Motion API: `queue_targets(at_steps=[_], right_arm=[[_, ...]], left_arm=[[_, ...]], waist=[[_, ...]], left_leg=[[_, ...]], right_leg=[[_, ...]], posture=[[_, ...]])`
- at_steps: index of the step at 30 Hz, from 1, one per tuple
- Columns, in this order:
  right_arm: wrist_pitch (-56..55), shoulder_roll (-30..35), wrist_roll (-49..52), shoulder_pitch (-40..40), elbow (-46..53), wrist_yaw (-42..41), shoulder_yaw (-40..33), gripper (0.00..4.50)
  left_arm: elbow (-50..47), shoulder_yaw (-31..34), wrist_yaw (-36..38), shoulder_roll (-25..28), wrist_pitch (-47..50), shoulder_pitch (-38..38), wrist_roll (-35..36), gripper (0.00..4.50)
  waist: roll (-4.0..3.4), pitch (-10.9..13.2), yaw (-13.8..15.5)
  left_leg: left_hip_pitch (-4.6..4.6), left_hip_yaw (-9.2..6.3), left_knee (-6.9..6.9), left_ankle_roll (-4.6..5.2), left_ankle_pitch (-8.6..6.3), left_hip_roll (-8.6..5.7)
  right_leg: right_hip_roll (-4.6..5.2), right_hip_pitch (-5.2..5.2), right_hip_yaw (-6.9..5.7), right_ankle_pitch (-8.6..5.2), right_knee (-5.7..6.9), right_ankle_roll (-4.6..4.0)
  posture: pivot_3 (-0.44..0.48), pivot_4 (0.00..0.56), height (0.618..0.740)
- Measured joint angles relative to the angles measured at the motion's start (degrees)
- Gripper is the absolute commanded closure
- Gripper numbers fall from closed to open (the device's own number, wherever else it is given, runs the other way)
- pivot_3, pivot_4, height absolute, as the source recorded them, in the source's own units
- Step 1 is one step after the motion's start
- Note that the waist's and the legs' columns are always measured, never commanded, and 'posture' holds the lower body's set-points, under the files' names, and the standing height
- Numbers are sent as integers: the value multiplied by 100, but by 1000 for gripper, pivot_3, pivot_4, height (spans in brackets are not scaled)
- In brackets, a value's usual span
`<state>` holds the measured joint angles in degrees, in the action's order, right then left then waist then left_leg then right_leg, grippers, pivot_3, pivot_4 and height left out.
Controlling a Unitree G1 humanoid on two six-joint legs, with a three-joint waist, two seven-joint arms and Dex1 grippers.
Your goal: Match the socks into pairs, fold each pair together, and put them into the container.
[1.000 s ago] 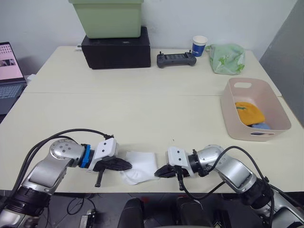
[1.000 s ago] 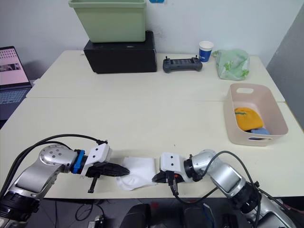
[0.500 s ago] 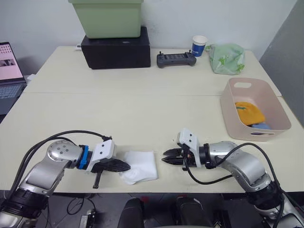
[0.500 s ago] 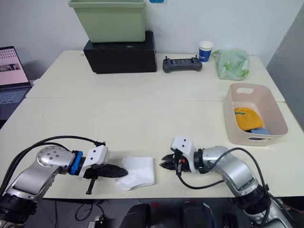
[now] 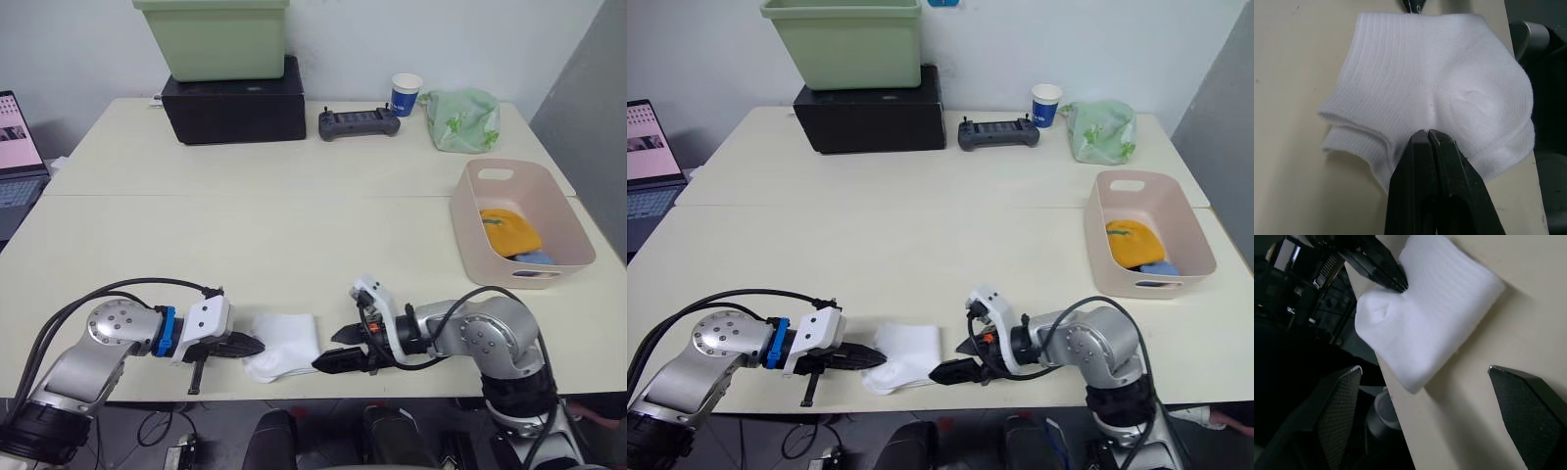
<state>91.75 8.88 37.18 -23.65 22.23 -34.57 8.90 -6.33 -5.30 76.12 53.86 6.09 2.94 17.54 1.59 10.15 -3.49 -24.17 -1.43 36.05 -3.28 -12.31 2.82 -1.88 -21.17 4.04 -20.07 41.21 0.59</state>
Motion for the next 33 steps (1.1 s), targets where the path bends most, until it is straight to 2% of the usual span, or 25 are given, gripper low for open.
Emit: queue_targets(at_steps=[3,10,13,19,24,25,30,33], right_arm=[[23,-499,8,-82,-324,345,-43,24],[-80,-1063,-38,-438,-1020,720,-98,24],[-215,-1208,-68,-490,-1226,866,-125,635],[-303,-1199,-165,-465,-1317,1042,-187,2650],[-700,-619,-227,-415,-1026,965,290,4357],[-806,-476,-230,-395,-900,936,414,4476],[-1126,267,-213,-118,-233,762,637,4476],[-1284,1019,-183,293,503,653,509,4500]], left_arm=[[-60,11,-49,33,102,-9,-5,4500],[-236,106,-111,60,282,-115,-5,4500],[-290,113,-172,58,359,-138,14,4500],[-291,150,-235,-2,442,-153,94,4500],[-300,422,-460,-410,1153,-101,783,4500],[-298,472,-563,-476,1325,-6,886,4500],[-404,562,-901,-677,1971,668,1171,4500],[-514,429,-1227,-1174,2464,1515,1353,3904]], waist=[[0,0,-17],[-1,0,-60],[-1,0,-71],[-2,1,-98],[-1,3,-97],[2,3,-93],[3,4,-42],[5,5,84]], left_leg=[[2,0,0,0,0,-1],[2,-1,-2,0,0,2],[0,-1,-2,0,0,3],[-3,0,-2,0,0,3],[-25,-4,4,0,0,10],[-27,-6,4,0,0,9],[-34,-6,5,-1,1,-2],[-58,-6,19,-1,1,-10]], right_leg=[[-1,0,-1,-1,1,3],[-2,-1,-1,-1,1,2],[0,-1,-1,-1,0,2],[4,-1,1,-1,-1,3],[7,-17,-3,-3,-2,6],[6,-17,-5,-3,-2,7],[6,-17,-10,-2,-6,6],[4,-19,-34,-3,-14,9]], posture=[[0,150,735],[0,150,735],[0,150,735],[0,150,735],[0,150,735],[0,150,735],[0,150,735],[0,150,735]])
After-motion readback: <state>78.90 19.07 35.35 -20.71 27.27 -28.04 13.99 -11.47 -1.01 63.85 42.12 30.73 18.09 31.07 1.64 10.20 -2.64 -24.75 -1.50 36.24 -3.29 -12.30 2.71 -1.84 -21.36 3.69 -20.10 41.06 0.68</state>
